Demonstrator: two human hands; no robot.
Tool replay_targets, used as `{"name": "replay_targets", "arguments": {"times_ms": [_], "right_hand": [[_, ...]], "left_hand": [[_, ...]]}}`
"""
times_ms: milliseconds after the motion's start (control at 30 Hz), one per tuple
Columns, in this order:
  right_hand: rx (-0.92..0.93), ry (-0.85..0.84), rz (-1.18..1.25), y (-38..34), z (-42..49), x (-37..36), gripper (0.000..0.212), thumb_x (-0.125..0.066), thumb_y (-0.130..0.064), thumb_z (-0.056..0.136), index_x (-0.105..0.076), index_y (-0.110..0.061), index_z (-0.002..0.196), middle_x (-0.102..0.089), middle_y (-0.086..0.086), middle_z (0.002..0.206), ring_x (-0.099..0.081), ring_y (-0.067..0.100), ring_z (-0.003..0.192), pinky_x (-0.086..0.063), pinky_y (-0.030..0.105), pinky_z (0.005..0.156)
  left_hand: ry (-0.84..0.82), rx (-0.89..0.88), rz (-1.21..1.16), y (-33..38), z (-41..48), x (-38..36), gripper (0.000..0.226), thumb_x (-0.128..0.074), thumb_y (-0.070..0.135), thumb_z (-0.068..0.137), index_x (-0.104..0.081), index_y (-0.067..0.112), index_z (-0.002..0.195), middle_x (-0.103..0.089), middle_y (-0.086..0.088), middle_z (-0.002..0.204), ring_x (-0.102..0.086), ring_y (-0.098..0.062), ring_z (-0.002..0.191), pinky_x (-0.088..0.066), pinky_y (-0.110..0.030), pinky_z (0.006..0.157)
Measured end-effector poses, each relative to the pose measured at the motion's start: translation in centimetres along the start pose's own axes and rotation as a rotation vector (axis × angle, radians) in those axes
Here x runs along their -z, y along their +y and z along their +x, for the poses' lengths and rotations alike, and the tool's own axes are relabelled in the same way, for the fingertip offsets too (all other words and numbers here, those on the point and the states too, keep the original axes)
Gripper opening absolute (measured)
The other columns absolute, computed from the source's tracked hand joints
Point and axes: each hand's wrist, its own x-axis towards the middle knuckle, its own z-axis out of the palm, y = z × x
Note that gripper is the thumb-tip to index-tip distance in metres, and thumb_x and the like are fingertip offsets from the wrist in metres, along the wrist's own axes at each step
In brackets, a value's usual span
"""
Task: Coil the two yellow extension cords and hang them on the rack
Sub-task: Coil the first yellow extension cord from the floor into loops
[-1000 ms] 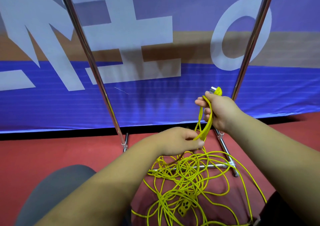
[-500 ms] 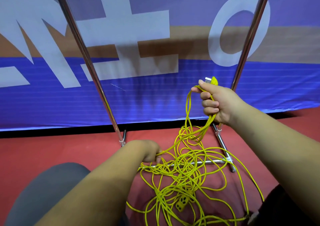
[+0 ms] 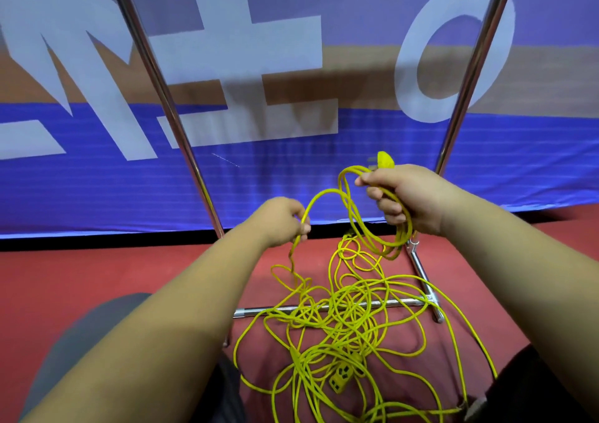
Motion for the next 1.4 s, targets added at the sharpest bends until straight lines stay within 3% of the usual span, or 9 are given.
{"name": "replay_targets", "arguments": {"times_ms": [167,333,633,767,867,967,1067,1233,1400], "right_hand": [[-0.029,0.060,-0.042,0.6,0.4,-0.4,0.012,-0.056,-0.024,0.105,-0.060,-0.012,0.103,-0.043,-0.004,0.066,-0.023,0.009,0.043,-0.016,0.024,0.041],[-0.006,0.128,0.026,1.1,1.1,-0.5,0.017,-0.065,-0.031,0.105,-0.059,-0.016,0.098,-0.036,-0.009,0.058,-0.021,0.007,0.043,-0.019,0.022,0.037],[0.123,0.194,0.109,0.6,2.0,-0.5,0.013,-0.064,-0.029,0.106,-0.066,-0.017,0.103,-0.057,0.001,0.079,-0.040,0.010,0.047,-0.036,0.024,0.041],[0.135,0.007,-0.098,0.8,1.3,-1.7,0.021,-0.057,-0.031,0.110,-0.067,-0.014,0.117,-0.079,0.002,0.113,-0.074,0.018,0.088,-0.057,0.033,0.071],[0.080,-0.094,-0.011,1.4,1.2,-2.5,0.015,-0.050,-0.023,0.113,-0.058,-0.011,0.113,-0.080,0.016,0.106,-0.077,0.027,0.098,-0.058,0.035,0.077],[0.042,-0.116,0.038,2.1,1.1,-2.6,0.018,-0.052,-0.025,0.112,-0.056,-0.008,0.113,-0.070,0.014,0.079,-0.071,0.036,0.078,-0.062,0.049,0.083],[0.033,-0.091,0.102,2.5,1.1,-2.5,0.017,-0.055,-0.028,0.111,-0.052,-0.012,0.110,-0.053,0.007,0.067,-0.055,0.027,0.058,-0.060,0.057,0.082],[0.032,-0.015,0.224,2.4,1.1,-2.7,0.014,-0.056,-0.028,0.111,-0.055,-0.014,0.112,-0.045,0.001,0.066,-0.044,0.017,0.051,-0.061,0.043,0.064],[-0.031,0.030,0.368,1.6,1.1,-2.1,0.027,-0.052,-0.030,0.112,-0.063,-0.006,0.109,-0.043,-0.003,0.060,-0.045,0.014,0.050,-0.061,0.044,0.072]], "left_hand": [[0.237,-0.101,-0.415,2.7,-0.7,3.0,0.017,-0.072,-0.002,0.089,-0.073,0.013,0.082,-0.073,-0.014,0.080,-0.071,-0.026,0.074,-0.065,-0.043,0.073],[0.460,-0.294,-0.326,6.3,-1.8,5.5,0.023,-0.085,0.014,0.080,-0.079,0.037,0.078,-0.070,-0.001,0.088,-0.072,-0.018,0.077,-0.061,-0.032,0.067],[0.283,-0.442,-0.809,13.4,-5.6,7.6,0.011,-0.070,-0.005,0.091,-0.076,0.004,0.092,-0.076,-0.021,0.095,-0.078,-0.033,0.085,-0.063,-0.033,0.069],[0.219,-0.504,-1.028,15.1,-5.9,7.4,0.009,-0.067,0.001,0.096,-0.072,0.009,0.098,-0.075,-0.013,0.103,-0.077,-0.034,0.100,-0.063,-0.033,0.077],[0.201,-0.486,-1.204,14.3,-5.1,7.2,0.010,-0.062,0.000,0.099,-0.068,0.008,0.101,-0.075,-0.010,0.101,-0.075,-0.033,0.104,-0.060,-0.041,0.088],[0.227,-0.424,-1.246,10.9,-3.8,7.3,0.011,-0.060,0.000,0.100,-0.067,0.007,0.104,-0.076,-0.011,0.102,-0.075,-0.030,0.106,-0.061,-0.041,0.093],[0.193,-0.233,-1.068,5.1,-2.6,8.2,0.018,-0.060,-0.001,0.100,-0.070,0.006,0.113,-0.074,-0.015,0.112,-0.073,-0.027,0.105,-0.061,-0.037,0.094],[-0.093,0.120,-0.628,0.3,-2.7,8.0,0.042,-0.047,-0.009,0.102,-0.068,0.015,0.130,-0.073,-0.015,0.123,-0.076,-0.033,0.101,-0.064,-0.034,0.082],[0.147,0.095,0.121,-1.0,-0.8,8.0,0.041,-0.057,-0.007,0.090,-0.067,0.017,0.122,-0.075,-0.011,0.097,-0.077,-0.026,0.082,-0.065,-0.041,0.075]]}}
